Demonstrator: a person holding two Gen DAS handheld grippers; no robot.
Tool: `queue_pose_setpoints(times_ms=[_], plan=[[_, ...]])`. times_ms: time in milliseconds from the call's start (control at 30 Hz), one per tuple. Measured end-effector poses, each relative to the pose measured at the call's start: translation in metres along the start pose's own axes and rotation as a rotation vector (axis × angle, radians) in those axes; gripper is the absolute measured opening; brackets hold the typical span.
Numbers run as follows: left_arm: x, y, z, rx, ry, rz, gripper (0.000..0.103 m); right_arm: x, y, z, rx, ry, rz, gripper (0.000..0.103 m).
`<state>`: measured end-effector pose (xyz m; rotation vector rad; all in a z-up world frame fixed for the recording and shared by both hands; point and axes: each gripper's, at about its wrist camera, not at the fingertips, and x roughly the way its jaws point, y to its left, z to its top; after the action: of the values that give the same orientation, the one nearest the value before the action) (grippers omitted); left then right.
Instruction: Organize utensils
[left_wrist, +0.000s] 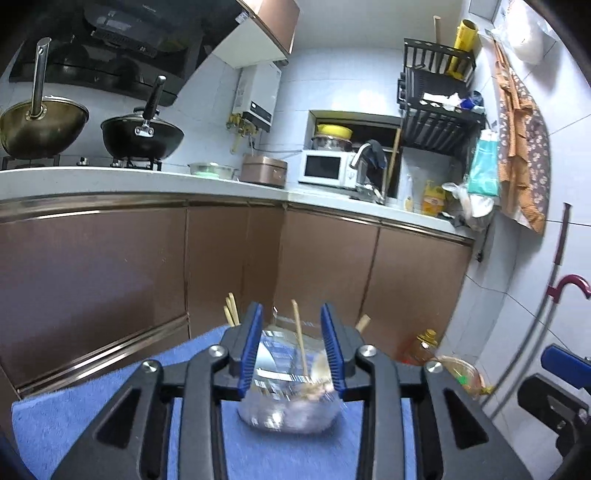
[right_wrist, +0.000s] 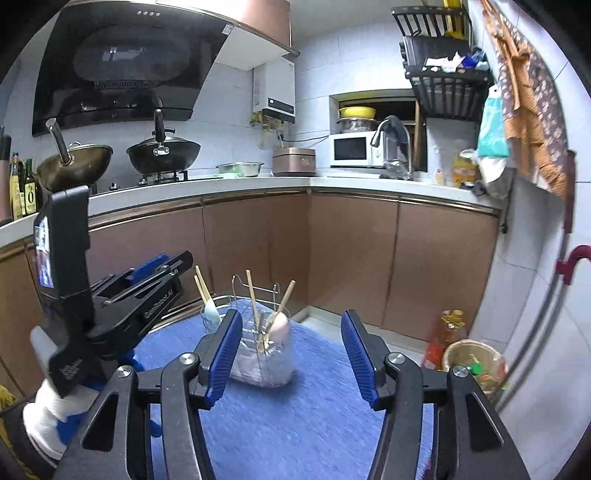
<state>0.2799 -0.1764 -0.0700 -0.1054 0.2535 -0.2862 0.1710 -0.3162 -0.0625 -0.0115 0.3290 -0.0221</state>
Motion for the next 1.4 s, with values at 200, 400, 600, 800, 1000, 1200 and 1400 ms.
queue_pose_setpoints(times_ms=[200,400,600,800,1000,1200,1400], plan=[[-0.034,-0.009,-0.009,0.030,0.063,-0.008,0.032,-0.032,0.001,-0.012,-0.002,-0.011,-0.016,0.059],[-0.065,-0.017,-0.014,0.080,0.086,0.027,0.054,-0.052,0.003,-0.017,-0.008,-0.022,-0.012,0.060],[-0.091,-0.021,-0.014,0.127,0.095,0.055,0.057,-0.063,0.005,-0.023,-0.006,-0.017,-0.013,0.063],[-0.119,-0.024,-0.013,0.161,0.057,0.116,0.072,-0.070,0.011,-0.030,-0.013,0.000,-0.020,0.070],[-0.141,-0.017,-0.011,0.159,0.029,0.141,0.075,-0.076,0.021,-0.031,-0.032,0.007,-0.030,0.078],[-0.156,-0.004,-0.015,0.146,0.016,0.174,0.075,-0.082,0.031,-0.031,-0.052,0.006,-0.040,0.082],[-0.169,0.010,-0.017,0.132,0.015,0.198,0.075,-0.090,0.041,-0.031,-0.072,-0.002,-0.056,0.085]])
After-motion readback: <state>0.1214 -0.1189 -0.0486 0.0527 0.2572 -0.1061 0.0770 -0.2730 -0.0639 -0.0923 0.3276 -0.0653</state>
